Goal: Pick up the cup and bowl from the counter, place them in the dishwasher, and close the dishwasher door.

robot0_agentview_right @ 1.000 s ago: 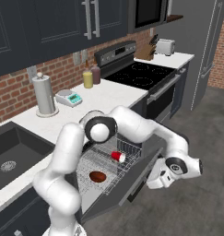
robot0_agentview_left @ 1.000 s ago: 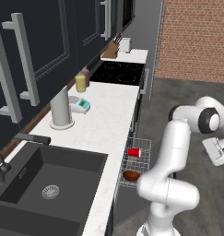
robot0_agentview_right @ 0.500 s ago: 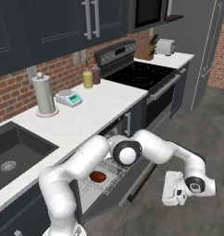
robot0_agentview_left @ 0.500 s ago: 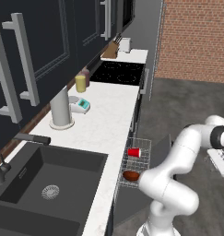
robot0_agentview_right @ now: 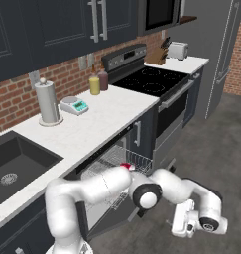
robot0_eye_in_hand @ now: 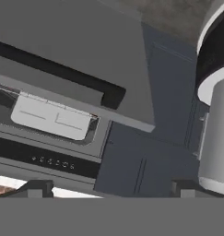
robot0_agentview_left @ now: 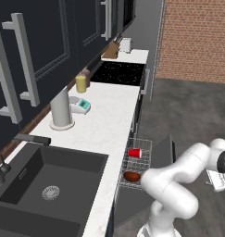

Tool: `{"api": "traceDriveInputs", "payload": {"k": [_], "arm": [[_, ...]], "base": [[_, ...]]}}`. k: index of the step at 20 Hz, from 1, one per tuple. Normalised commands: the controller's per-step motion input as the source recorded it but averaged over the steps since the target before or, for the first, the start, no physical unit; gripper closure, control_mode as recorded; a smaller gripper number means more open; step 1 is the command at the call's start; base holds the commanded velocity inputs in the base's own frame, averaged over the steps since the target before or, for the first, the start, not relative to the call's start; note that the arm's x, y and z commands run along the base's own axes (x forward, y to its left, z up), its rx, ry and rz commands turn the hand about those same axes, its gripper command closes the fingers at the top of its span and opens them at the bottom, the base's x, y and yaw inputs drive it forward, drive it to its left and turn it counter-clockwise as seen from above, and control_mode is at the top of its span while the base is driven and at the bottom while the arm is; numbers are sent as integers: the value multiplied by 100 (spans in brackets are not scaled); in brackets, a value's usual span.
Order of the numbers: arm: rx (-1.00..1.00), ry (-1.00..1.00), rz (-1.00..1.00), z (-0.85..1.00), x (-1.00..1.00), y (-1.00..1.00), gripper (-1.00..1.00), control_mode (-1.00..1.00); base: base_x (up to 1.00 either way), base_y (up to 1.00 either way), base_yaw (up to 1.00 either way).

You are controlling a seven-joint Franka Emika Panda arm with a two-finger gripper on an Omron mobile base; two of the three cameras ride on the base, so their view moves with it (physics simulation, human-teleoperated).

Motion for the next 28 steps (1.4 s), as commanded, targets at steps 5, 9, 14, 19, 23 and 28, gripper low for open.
{"api": "traceDriveInputs", "payload": {"k": [5,9,14,19,23,28], "arm": [[4,-13,-1,-47,59,1,-100,-100],[0,-3,-2,-39,81,0,-100,-100],[0,0,-2,-54,64,0,-100,-100],[0,-2,-2,-74,29,0,-100,-100],[0,-4,-2,-67,18,1,-100,-100],[0,-6,-1,-39,17,4,-100,-100]], "base": [[0,0,0],[0,0,0],[0,0,0],[0,0,0],[0,0,0],[0,0,0]]}}
